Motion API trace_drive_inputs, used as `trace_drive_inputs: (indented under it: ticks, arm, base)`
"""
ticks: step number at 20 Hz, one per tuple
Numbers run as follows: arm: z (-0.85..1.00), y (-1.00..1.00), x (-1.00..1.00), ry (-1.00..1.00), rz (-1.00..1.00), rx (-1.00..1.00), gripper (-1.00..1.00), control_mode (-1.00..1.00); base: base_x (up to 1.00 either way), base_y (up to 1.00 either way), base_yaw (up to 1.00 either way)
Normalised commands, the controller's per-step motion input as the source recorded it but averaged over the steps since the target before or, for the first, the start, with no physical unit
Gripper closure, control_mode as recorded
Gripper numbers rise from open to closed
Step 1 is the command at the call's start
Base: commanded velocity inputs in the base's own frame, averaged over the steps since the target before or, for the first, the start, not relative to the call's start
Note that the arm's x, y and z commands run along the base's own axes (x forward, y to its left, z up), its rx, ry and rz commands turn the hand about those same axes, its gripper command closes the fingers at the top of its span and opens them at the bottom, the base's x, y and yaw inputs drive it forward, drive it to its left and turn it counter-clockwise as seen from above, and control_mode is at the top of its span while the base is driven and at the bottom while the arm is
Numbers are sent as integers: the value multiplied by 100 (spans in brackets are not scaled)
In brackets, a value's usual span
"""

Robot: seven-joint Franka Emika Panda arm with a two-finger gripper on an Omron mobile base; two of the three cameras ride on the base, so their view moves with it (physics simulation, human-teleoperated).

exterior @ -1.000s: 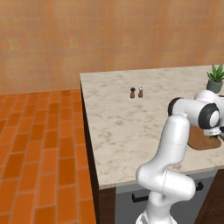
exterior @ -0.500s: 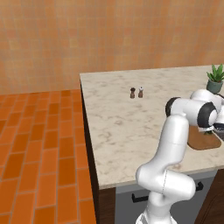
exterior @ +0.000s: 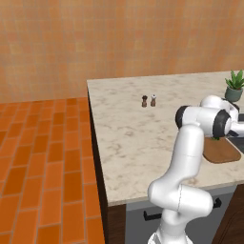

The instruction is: Pick up the sponge from the counter and clean the cutting board by briefly scrubbing or pressing down on the cutting board. Once finished, release the sponge.

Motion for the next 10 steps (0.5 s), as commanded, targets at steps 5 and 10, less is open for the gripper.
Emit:
trace_drive_inputs:
  ticks: [5, 10]
  arm:
    - [-25, -1, 89, -1, 0, 0, 100, -100]
    - [-36, -18, 61, 0, -6, 0, 100, -100]
  base:
    - [0, 0, 0]
    - [0, 0, 0]
